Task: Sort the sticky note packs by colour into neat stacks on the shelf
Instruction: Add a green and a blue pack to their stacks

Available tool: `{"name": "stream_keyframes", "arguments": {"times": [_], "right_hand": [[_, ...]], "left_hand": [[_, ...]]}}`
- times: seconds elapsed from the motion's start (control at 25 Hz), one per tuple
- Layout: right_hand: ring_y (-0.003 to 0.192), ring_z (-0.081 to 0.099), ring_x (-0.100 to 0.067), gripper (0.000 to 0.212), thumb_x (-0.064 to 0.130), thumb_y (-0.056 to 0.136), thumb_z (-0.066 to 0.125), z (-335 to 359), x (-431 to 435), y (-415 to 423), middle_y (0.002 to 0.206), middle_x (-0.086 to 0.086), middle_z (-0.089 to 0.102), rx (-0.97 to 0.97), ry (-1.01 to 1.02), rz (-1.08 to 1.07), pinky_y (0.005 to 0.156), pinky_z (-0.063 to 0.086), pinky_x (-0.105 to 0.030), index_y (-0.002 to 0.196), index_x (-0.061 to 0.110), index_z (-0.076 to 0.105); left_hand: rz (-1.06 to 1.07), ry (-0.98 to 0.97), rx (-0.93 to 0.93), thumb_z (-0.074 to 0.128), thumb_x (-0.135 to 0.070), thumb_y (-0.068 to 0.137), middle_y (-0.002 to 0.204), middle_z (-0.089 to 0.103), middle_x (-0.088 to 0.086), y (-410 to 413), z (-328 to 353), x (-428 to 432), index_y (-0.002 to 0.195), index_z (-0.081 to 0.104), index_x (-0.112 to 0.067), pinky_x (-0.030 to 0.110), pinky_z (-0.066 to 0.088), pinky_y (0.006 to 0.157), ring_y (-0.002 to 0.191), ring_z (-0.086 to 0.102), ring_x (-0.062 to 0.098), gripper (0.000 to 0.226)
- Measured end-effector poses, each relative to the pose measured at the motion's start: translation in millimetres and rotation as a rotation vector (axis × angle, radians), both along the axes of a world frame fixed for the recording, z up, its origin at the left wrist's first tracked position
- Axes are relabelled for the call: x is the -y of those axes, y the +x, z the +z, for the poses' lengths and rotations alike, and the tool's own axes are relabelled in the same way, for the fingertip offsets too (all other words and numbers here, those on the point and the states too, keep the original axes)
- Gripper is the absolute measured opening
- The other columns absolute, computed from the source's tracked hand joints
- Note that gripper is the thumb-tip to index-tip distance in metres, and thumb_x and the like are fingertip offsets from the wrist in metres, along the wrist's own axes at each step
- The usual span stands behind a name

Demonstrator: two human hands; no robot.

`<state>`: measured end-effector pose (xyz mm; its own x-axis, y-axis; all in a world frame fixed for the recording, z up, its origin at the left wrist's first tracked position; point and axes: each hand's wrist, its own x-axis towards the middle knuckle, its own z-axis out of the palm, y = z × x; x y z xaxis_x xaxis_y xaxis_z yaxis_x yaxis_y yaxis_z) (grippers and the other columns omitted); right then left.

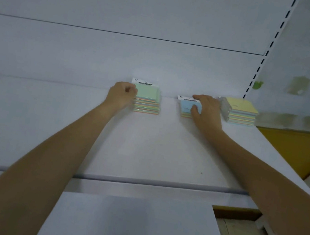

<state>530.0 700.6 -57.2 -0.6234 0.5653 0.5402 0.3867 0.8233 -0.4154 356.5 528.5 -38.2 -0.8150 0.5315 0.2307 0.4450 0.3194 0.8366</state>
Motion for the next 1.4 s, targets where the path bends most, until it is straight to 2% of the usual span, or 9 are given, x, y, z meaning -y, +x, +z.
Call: {"name": "stream_keyframes", "arguments": {"times": [0.12, 0.2, 0.36, 0.52, 0.68, 0.84, 0.96, 1.2, 1.4], "right_hand": [[0.116, 0.047, -0.034, 0.032, 0.008, 0.083, 0.056, -5, 22, 5, 0.119, -0.018, 0.059, 0.038, 0.075, 0.181, 0.1, 0.029, -0.032, 0.115, 0.002, 0.058], [0.119, 0.047, -0.03, 0.035, 0.016, 0.083, 0.059, -7, 28, 8, 0.122, -0.013, 0.059, 0.139, 0.118, 0.286, 0.103, 0.029, -0.032, 0.116, 0.007, 0.059], [0.125, 0.042, -0.022, 0.039, 0.033, 0.084, 0.059, -6, 31, 9, 0.133, -0.001, 0.054, 0.294, 0.196, 0.36, 0.104, 0.026, -0.03, 0.121, 0.021, 0.058], [0.127, 0.041, -0.021, 0.042, 0.038, 0.085, 0.056, -3, 32, 8, 0.136, 0.0, 0.051, 0.33, 0.232, 0.397, 0.105, 0.025, -0.031, 0.124, 0.023, 0.055], [0.125, 0.044, -0.021, 0.045, 0.045, 0.087, 0.049, 1, 44, -5, 0.138, 0.001, 0.051, 0.481, 0.216, 0.441, 0.106, 0.03, -0.033, 0.128, 0.027, 0.05], [0.127, 0.041, -0.021, 0.048, 0.054, 0.085, 0.046, 9, 72, -23, 0.137, 0.002, 0.049, 0.632, 0.172, 0.403, 0.108, 0.034, -0.037, 0.126, 0.029, 0.051], [0.126, 0.045, -0.017, 0.044, 0.053, 0.085, 0.048, 21, 118, -55, 0.133, 0.004, 0.053, 0.554, 0.203, 0.471, 0.106, 0.037, -0.035, 0.121, 0.029, 0.054], [0.109, 0.054, -0.014, 0.037, 0.048, 0.089, 0.044, 30, 273, -158, 0.123, 0.005, 0.058, 0.419, 0.206, 0.633, 0.085, 0.038, -0.026, 0.118, 0.028, 0.055], [0.112, 0.053, -0.016, 0.037, 0.044, 0.091, 0.044, 26, 375, -238, 0.123, 0.001, 0.058, 0.41, 0.208, 0.7, 0.088, 0.038, -0.027, 0.121, 0.025, 0.054]], "left_hand": [[-0.044, -0.121, -0.053, 0.059, -0.034, 0.087, 0.135, 0.053, 0.008, 7, -9, -2, 0.13, 0.05, -0.009, 0.029, 0.035, 0.103, 0.124, 0.049, 0.024, 0.051], [-0.052, -0.163, -0.107, 0.06, -0.037, 0.085, 0.142, 0.048, 0.009, 9, -10, -4, 0.134, 0.045, -0.007, 0.031, 0.032, 0.107, 0.129, 0.045, 0.025, 0.059], [-0.036, -0.215, -0.184, 0.056, -0.038, 0.088, 0.141, 0.048, 0.012, 13, -7, -5, 0.134, 0.045, -0.011, 0.033, 0.032, 0.106, 0.13, 0.043, 0.027, 0.055], [0.087, -0.305, -0.316, 0.045, -0.049, 0.089, 0.144, 0.039, 0.011, 13, -8, 16, 0.14, 0.035, -0.023, 0.044, 0.033, 0.105, 0.134, 0.031, 0.032, 0.058], [0.222, -0.462, -0.545, 0.037, -0.046, 0.093, 0.144, 0.04, 0.011, 3, -7, 63, 0.14, 0.035, -0.019, 0.046, 0.036, 0.101, 0.131, 0.035, 0.034, 0.054], [0.242, -0.647, -0.596, 0.031, -0.046, 0.095, 0.147, 0.036, 0.01, -20, -8, 122, 0.142, 0.031, -0.018, 0.046, 0.035, 0.103, 0.133, 0.035, 0.033, 0.055], [0.255, -0.717, -0.588, 0.029, -0.047, 0.095, 0.149, 0.034, 0.008, -39, -7, 175, 0.142, 0.029, -0.019, 0.045, 0.033, 0.104, 0.134, 0.034, 0.031, 0.055], [0.318, -0.784, -0.63, 0.029, -0.045, 0.096, 0.145, 0.041, 0.01, -97, 1, 314, 0.14, 0.033, -0.018, 0.044, 0.036, 0.102, 0.13, 0.039, 0.032, 0.052], [0.419, -0.809, -0.528, 0.03, -0.042, 0.096, 0.143, 0.041, 0.014, -155, 5, 426, 0.14, 0.033, -0.018, 0.048, 0.035, 0.101, 0.129, 0.039, 0.034, 0.05]]}}
